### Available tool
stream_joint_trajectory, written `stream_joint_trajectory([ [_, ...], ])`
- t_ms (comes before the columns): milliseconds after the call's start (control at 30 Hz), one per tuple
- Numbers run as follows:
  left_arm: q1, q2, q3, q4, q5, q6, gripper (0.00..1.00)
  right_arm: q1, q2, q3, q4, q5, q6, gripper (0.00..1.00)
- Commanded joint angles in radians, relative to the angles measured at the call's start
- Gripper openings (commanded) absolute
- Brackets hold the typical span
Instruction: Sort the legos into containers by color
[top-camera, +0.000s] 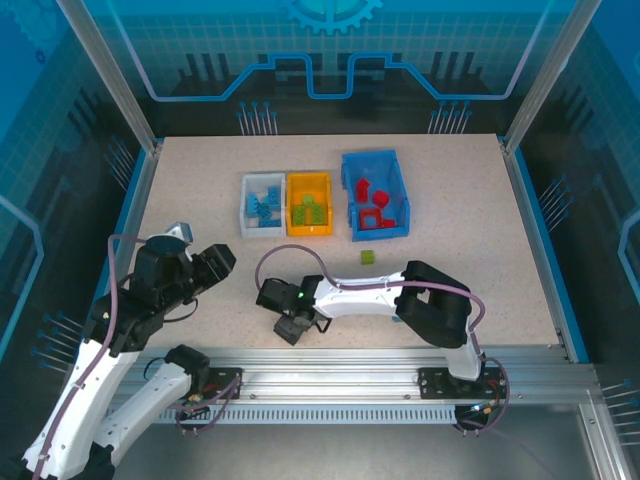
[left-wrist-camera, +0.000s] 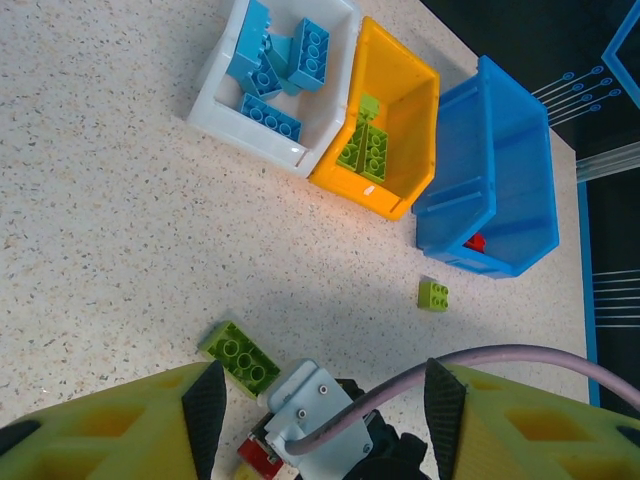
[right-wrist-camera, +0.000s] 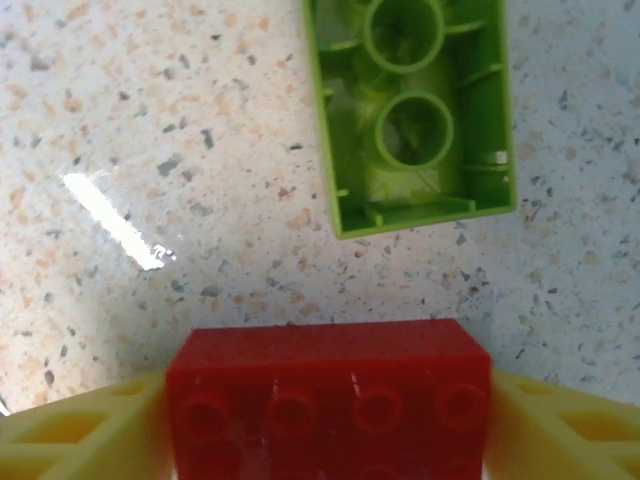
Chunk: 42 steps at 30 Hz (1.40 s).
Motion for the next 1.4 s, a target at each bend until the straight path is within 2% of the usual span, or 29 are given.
stream_joint_trajectory([
  [0,-0.004,0.007,0.01,0.007,0.034,0.009,0.58,-0.011,0.02,0.027,0.002,0.019,0.017,0.67],
  [100,-0.003,0.013,0.013,0.015,0.049,0.015,0.58,-0.012,0.006,0.02,0.001,0.034,0.024,0.6],
  [167,-0.004,0.019,0.015,0.028,0.073,0.021,0.58,-0.013,-0.02,0.009,-0.005,0.058,0.034,0.58],
  [333,-0.012,0.068,0.006,0.145,0.246,0.022,0.58,-0.057,-0.227,-0.072,-0.061,0.161,0.081,0.56],
  [433,-0.067,0.131,0.019,0.212,0.292,0.011,0.58,-0.158,-0.401,-0.155,-0.098,0.185,0.114,0.55],
  [533,-0.193,0.211,0.052,0.273,0.23,0.016,0.58,-0.317,-0.529,-0.198,-0.121,0.16,0.122,0.53],
  [633,-0.327,0.31,0.086,0.339,0.133,0.027,0.58,-0.489,-0.558,-0.181,-0.119,0.115,0.12,0.53],
  [767,-0.46,0.425,0.123,0.421,0.027,0.038,0.58,-0.675,-0.458,-0.088,-0.086,0.038,0.139,0.53],
  [900,-0.55,0.511,0.144,0.473,-0.07,0.053,0.57,-0.776,-0.275,0.085,-0.086,-0.015,0.19,0.52],
  [1100,-0.649,0.578,0.144,0.523,-0.184,0.09,0.57,-0.839,-0.018,0.359,-0.139,-0.098,0.269,0.5],
  [1267,-0.68,0.61,0.147,0.541,-0.197,0.096,0.57,-0.848,0.122,0.53,-0.219,-0.087,0.337,0.51],
  [1367,-0.685,0.612,0.154,0.537,-0.2,0.1,0.57,-0.86,0.169,0.567,-0.244,-0.078,0.377,0.53],
])
